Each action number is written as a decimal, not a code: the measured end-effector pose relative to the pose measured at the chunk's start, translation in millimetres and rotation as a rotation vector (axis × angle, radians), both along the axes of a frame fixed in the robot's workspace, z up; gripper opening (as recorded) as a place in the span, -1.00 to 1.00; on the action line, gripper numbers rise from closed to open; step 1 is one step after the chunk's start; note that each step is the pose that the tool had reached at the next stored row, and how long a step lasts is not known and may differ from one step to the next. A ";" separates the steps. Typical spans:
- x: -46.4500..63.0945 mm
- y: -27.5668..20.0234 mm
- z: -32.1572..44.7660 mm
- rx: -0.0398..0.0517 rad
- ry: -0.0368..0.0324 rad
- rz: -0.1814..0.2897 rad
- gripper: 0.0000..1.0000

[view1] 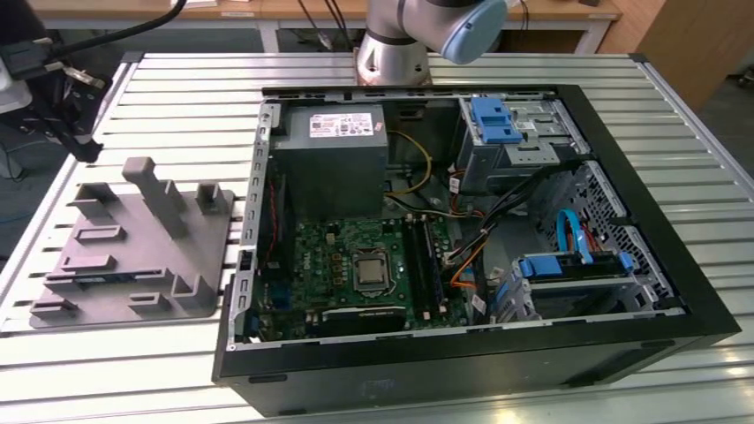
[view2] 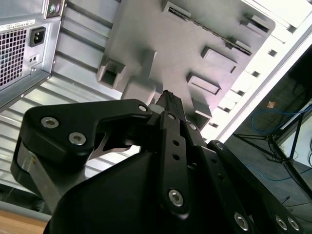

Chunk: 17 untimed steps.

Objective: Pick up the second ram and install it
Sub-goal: 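Reach for the second ram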

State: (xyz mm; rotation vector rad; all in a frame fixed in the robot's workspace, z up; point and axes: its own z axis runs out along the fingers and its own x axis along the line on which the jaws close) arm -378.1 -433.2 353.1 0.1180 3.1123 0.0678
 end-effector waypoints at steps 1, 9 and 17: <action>-1.0 -0.1 -1.1 0.0000 0.0001 0.000 -0.80; -9.8 -1.0 -9.3 -0.0001 0.0002 0.000 -0.80; -16.2 -2.1 -16.3 -0.0001 0.0002 0.000 -0.80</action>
